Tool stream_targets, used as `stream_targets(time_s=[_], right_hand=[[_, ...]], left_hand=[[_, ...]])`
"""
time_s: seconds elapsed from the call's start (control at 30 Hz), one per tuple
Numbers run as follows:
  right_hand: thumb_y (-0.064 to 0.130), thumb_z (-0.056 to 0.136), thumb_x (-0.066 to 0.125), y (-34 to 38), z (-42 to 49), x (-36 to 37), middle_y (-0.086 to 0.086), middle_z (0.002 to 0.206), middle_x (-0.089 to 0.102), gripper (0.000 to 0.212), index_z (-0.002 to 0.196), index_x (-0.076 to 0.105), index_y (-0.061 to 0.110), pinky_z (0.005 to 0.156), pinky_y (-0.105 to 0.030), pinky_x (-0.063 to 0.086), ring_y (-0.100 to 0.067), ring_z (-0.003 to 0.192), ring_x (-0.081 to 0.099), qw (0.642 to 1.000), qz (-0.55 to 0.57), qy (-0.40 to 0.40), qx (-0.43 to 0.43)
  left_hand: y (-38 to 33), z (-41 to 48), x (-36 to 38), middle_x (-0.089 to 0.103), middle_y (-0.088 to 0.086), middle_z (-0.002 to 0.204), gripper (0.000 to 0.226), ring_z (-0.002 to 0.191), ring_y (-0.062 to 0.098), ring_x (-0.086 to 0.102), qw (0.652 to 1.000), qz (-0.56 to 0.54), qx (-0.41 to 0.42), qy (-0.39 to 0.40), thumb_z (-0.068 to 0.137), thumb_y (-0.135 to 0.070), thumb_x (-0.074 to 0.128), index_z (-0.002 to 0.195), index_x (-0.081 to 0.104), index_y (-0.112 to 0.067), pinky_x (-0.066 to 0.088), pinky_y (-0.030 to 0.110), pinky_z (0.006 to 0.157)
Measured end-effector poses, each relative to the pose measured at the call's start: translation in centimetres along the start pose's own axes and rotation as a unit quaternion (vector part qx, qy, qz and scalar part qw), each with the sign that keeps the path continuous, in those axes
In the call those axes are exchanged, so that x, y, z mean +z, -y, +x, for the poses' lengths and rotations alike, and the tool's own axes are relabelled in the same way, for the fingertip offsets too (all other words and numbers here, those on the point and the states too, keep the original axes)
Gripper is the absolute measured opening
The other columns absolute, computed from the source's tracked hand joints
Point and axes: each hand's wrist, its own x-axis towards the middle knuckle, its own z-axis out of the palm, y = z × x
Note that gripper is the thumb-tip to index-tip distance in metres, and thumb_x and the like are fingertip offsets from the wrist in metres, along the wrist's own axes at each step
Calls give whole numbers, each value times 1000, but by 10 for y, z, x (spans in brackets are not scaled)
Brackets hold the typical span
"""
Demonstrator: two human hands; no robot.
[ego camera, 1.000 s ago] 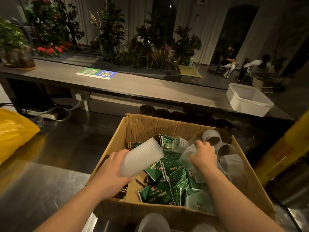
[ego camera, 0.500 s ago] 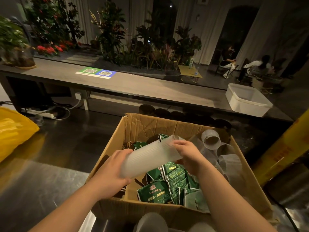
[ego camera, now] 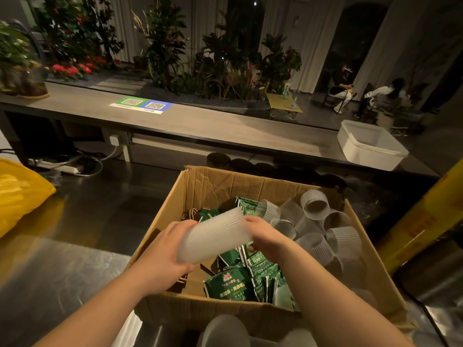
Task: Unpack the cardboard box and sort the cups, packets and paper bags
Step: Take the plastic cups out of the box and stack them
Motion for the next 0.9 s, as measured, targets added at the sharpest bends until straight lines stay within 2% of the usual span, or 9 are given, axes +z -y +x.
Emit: stream_targets(time_s=[0.07,0.13,0.2,0.27,0.37,0.53,0.63,0.73,0.9], right_hand=[[33,108,46,4,3,-6,-5,106,61,32,122,60,8,55,-20,41,-12,76,50,994,2,-108,-22],[30,106,49,2,8,-27,-5,105,65,27,117,62,9,70,-29,51,-14,82,55,970,-34,-237,-44],[31,101,55,-8,8,-51,-2,109,68,22,116,63,16,87,-38,55,-18,95,61,922,-233,-308,-23],[46,93,61,-21,4,-64,-1,120,66,37,120,63,22,97,-44,52,-25,112,57,868,-405,-285,24],[54,89,67,-32,0,-65,-5,135,51,46,125,64,26,111,-48,39,-31,132,40,831,-507,-216,77],[28,89,72,-31,-2,-60,-2,152,42,4,90,69,27,110,-50,42,-27,135,43,907,-369,-205,-10],[6,91,68,-12,-14,-53,-12,140,54,17,98,61,-8,89,-42,56,-29,115,58,980,-43,-174,-91],[2,91,64,1,-24,-39,-8,127,64,12,88,52,3,89,-40,50,-31,114,59,976,125,-110,-142],[13,93,63,5,-24,-21,-7,131,59,30,123,61,20,107,-49,44,-30,121,56,976,122,-84,-161]], left_hand=[[0,1,0,28,-32,130,88,117,1,42,1000,3,-12,-12,80,-33,85,140,25,-54,45,35,107],[0,1,0,29,-29,129,87,118,3,42,1000,3,-21,-22,80,-32,85,141,26,-52,46,36,107],[0,0,0,29,-29,128,86,118,4,42,999,3,-27,-26,80,-31,85,139,26,-52,46,37,106],[0,0,0,29,-28,127,85,118,5,42,999,2,-31,-25,81,-30,85,138,26,-52,47,37,106],[-1,1,-1,29,-27,129,86,118,7,43,999,3,-30,-27,81,-30,84,142,27,-49,47,36,105],[0,2,0,28,-27,130,87,120,6,42,999,7,-35,-15,81,-31,84,144,26,-47,46,38,107],[-1,1,-1,28,-28,129,86,121,6,41,999,5,-33,-13,81,-32,84,144,27,-48,45,39,109],[-3,1,-2,29,-28,131,87,122,5,40,1000,8,-26,-6,81,-31,84,144,27,-48,43,39,110],[-2,0,-2,29,-29,132,87,122,5,41,1000,5,-19,8,80,-30,84,143,27,-50,43,39,111]])
